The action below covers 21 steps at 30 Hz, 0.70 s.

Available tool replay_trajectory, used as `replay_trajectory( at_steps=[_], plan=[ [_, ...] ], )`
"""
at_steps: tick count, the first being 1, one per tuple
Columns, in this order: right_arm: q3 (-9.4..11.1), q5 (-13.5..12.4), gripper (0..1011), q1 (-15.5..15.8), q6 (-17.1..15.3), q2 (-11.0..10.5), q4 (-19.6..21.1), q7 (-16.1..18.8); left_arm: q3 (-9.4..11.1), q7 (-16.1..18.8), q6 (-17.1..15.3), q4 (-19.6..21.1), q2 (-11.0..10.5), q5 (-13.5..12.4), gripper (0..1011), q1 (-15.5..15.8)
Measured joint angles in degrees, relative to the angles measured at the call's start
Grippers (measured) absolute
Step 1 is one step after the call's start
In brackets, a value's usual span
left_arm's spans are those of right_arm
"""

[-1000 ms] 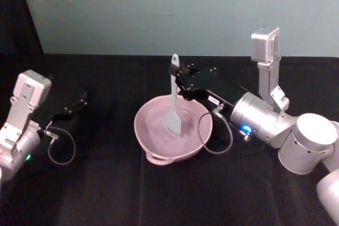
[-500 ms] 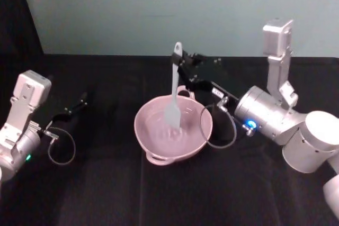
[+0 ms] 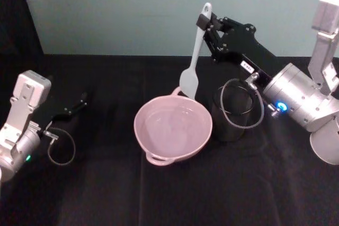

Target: Use the one hand to pick up the spoon and stir the clear water in the bowl.

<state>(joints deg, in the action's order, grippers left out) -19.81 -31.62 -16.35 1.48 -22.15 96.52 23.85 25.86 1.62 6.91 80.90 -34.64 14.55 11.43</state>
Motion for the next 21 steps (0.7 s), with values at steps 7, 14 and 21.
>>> replay_trajectory(
  at_steps=[7, 14, 21],
  plan=[
    [0.9, -0.5, 110, 0.2, 0.2, -0.6, 0.5, -0.3, 0.0, 0.0, 0.0, 0.0, 0.0, 0.0, 1011, 0.0],
    [1.7, -0.8, 110, 0.5, 0.4, -0.6, 0.3, -1.2, 0.0, 0.0, 0.0, 0.0, 0.0, 0.0, 1011, 0.0],
    [4.0, -1.0, 110, 1.3, -0.4, -2.0, 0.4, -2.8, 0.0, 0.0, 0.0, 0.0, 0.0, 0.0, 1011, 0.0]
  ],
)
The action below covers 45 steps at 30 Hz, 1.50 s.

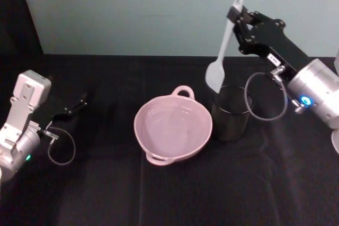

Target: Use the one hand to pick up the spoon and stir the clear water in the bowl.

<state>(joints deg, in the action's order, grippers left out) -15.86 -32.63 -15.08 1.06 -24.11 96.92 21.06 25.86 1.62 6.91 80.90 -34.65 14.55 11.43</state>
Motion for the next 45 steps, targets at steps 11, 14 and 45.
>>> replay_trajectory(
  at_steps=[11, 14, 45],
  plan=[
    [3.2, -1.4, 110, 1.0, -1.8, -0.4, -3.7, -1.6, 0.0, 0.0, 0.0, 0.0, 0.0, 0.0, 1011, 0.0],
    [3.6, -2.2, 110, 1.0, -1.5, 0.3, -5.6, -1.6, 0.0, 0.0, 0.0, 0.0, 0.0, 0.0, 1011, 0.0],
    [6.5, -20.7, 110, 0.2, -6.4, 5.2, -21.4, 1.8, 0.0, 0.0, 0.0, 0.0, 0.0, 0.0, 1011, 0.0]
  ],
)
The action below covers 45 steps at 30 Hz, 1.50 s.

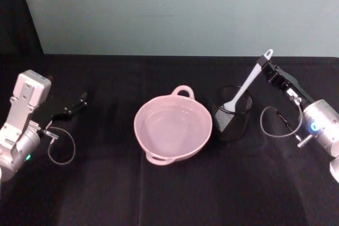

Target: Use the one hand to pick up the spoon and stir the clear water in the bowl.

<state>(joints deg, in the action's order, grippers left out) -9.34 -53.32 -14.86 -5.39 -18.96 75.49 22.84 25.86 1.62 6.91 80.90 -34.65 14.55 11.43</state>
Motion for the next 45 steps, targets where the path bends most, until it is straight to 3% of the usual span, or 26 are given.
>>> replay_trajectory(
  at_steps=[17, 25, 31, 40, 45],
  plan=[
    [-1.5, -2.7, 145, -0.3, 0.0, -1.0, -1.7, -1.3, 0.0, 0.0, 0.0, 0.0, 0.0, 0.0, 1011, 0.0],
    [-2.2, -3.0, 393, 0.2, 0.9, -1.9, -1.0, -2.8, 0.0, 0.0, 0.0, 0.0, 0.0, 0.0, 1011, 0.0],
    [-2.7, -3.7, 578, 2.6, 1.1, -3.4, 1.9, -3.0, 0.0, 0.0, 0.0, 0.0, 0.0, 0.0, 1011, 0.0],
    [-2.4, -5.0, 867, 9.4, 2.4, -7.0, 9.8, -3.3, 0.0, 0.0, 0.0, 0.0, 0.0, 0.0, 1011, 0.0],
    [-1.8, -4.0, 993, 13.6, 3.0, -9.9, 14.8, -5.6, 0.0, 0.0, 0.0, 0.0, 0.0, 0.0, 1011, 0.0]
  ],
)
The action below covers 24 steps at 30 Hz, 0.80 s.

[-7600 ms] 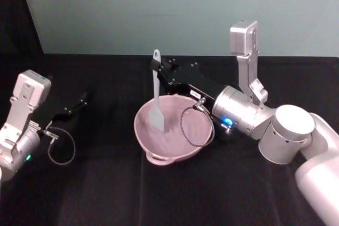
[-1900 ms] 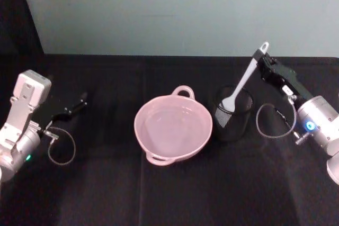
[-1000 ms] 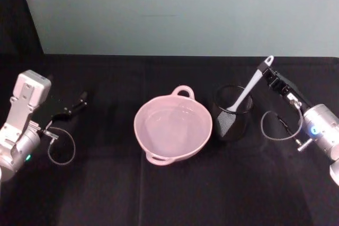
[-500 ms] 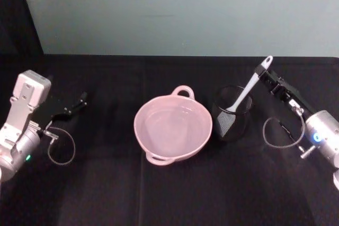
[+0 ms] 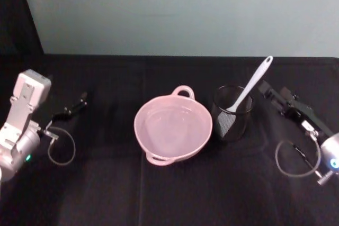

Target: Use the one hand to pick up the spoon and stir the clear water in the bowl.

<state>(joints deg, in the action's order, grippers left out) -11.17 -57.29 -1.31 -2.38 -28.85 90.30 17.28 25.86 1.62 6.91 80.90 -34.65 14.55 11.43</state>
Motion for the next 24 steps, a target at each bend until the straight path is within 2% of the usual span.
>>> replay_trajectory(
  at_steps=[3, 5, 6, 9, 10, 12, 14, 15, 18, 24],
  plan=[
    [0.2, 1.3, 1002, 1.3, 0.1, -1.3, 1.7, -1.3, 0.0, 0.0, 0.0, 0.0, 0.0, 0.0, 1011, 0.0],
    [0.5, 3.6, 1002, 2.4, 0.5, -2.5, 3.1, -3.1, 0.0, 0.0, 0.0, 0.0, 0.0, 0.0, 1011, 0.0],
    [0.5, 6.0, 1002, 2.8, 0.7, -3.3, 3.8, -4.8, 0.0, 0.0, 0.0, 0.0, 0.0, 0.0, 1011, 0.0],
    [0.6, 9.5, 1002, 2.9, 0.9, -4.1, 4.3, -7.1, 0.0, 0.0, 0.0, 0.0, 0.0, 0.0, 1011, 0.0],
    [0.5, 11.7, 1002, 2.8, 0.9, -4.6, 4.4, -8.6, 0.0, 0.0, 0.0, 0.0, 0.0, 0.0, 1011, 0.0],
    [0.5, 13.7, 1002, 2.4, 1.0, -4.7, 4.2, -9.9, 0.0, 0.0, 0.0, 0.0, 0.0, 0.0, 1011, 0.0],
    [0.3, 15.8, 1002, 1.5, 1.0, -4.6, 3.2, -11.1, 0.0, 0.0, 0.0, 0.0, 0.0, 0.0, 1011, 0.0],
    [-0.2, 17.8, 1002, 0.4, 1.0, -4.5, 2.1, -12.2, 0.0, 0.0, 0.0, 0.0, 0.0, 0.0, 1011, 0.0],
    [-1.3, 21.2, 1002, -1.4, 0.8, -4.5, 0.4, -13.5, 0.0, 0.0, 0.0, 0.0, 0.0, 0.0, 1011, 0.0],
    [-5.4, 30.0, 1003, -7.3, 2.3, -4.2, -6.1, -13.5, 0.0, 0.0, 0.0, 0.0, 0.0, 0.0, 1011, 0.0]
  ],
)
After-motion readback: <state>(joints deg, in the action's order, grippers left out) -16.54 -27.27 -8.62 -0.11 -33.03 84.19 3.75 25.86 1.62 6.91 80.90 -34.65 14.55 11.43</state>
